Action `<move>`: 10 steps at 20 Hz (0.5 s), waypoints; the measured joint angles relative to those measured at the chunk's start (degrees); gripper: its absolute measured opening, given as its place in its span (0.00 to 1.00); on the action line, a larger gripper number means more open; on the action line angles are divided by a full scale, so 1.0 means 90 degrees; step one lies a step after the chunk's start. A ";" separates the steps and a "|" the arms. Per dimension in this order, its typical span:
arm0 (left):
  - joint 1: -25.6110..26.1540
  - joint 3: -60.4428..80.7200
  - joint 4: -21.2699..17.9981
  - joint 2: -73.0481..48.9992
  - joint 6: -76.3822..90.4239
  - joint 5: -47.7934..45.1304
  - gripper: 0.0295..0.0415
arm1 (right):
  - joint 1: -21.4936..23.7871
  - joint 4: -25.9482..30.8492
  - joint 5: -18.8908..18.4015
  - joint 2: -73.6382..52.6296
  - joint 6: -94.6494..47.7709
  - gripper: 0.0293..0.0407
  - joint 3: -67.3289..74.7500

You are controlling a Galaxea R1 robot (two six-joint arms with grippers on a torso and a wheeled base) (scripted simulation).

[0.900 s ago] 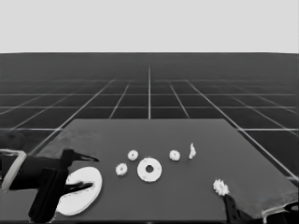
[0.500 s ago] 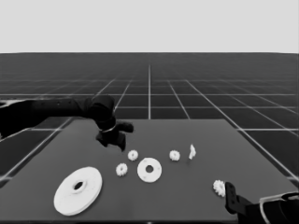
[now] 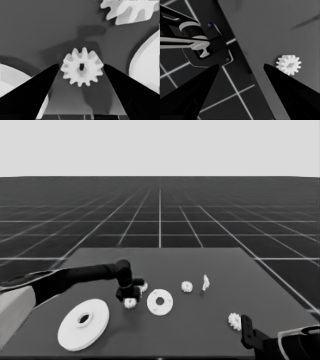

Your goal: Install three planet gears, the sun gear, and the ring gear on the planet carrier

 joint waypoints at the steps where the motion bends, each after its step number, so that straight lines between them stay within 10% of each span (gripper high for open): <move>1: 0.0067 -0.0100 0.0051 0.0034 0.0049 -0.0048 0.75 | 0.0000 0.0000 0.0000 0.0000 0.0000 0.81 0.0000; 5: 0.0103 -0.0178 0.0070 0.0061 0.0111 -0.0080 0.74 | 0.0000 0.0000 0.0000 0.0000 0.0000 0.81 0.0000; 7: 0.0110 -0.0208 0.0093 0.0071 0.0118 -0.0096 0.15 | 0.0000 0.0000 0.0000 0.0000 0.0000 0.81 0.0000; 10: 0.0122 -0.0222 0.0103 0.0075 0.0122 -0.0104 0.14 | 0.0000 0.0000 0.0000 0.0000 0.0000 0.81 0.0000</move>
